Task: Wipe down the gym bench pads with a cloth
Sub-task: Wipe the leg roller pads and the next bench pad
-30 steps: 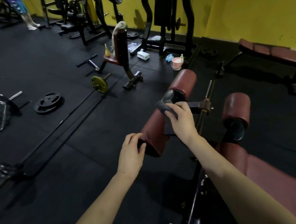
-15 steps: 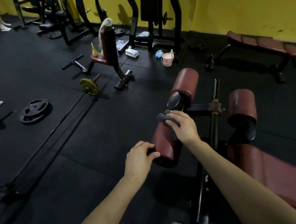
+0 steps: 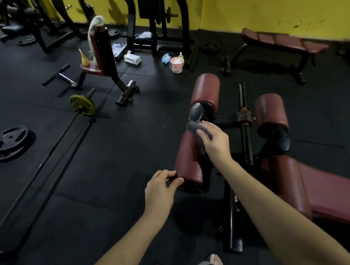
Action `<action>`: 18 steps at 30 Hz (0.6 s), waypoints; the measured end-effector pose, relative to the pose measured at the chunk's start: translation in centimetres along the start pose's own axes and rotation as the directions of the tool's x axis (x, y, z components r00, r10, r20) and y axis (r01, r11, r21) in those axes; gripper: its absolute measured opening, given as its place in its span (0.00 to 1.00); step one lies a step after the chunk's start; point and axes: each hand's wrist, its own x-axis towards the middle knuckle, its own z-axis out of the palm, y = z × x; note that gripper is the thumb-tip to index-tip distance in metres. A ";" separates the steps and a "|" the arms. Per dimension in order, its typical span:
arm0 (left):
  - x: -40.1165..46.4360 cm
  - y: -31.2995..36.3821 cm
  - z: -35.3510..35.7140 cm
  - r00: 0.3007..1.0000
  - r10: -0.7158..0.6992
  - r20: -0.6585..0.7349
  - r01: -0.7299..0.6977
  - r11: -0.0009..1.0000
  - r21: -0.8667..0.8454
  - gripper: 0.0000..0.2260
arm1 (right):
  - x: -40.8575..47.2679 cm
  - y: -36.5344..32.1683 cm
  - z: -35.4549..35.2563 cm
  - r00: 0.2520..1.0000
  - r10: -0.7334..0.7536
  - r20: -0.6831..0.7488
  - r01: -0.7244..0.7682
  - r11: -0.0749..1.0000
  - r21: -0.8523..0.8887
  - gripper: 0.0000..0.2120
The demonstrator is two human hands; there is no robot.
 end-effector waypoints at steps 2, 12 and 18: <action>0.1 -0.3 -0.1 0.999 -0.031 0.016 0.031 0.999 -0.044 0.11 | -0.9 -0.8 -0.1 0.998 -0.062 0.033 0.063 0.998 -0.018 0.11; 0.2 -0.7 0.5 0.999 -0.044 0.011 0.045 0.995 -0.092 0.08 | -7.9 -0.1 -1.3 0.970 -0.227 0.087 0.233 0.970 -0.069 0.12; -0.2 -0.8 0.3 0.987 -0.147 0.059 0.156 0.971 -0.179 0.10 | -2.0 -0.4 -0.6 0.993 -0.111 -0.029 0.109 0.991 -0.084 0.11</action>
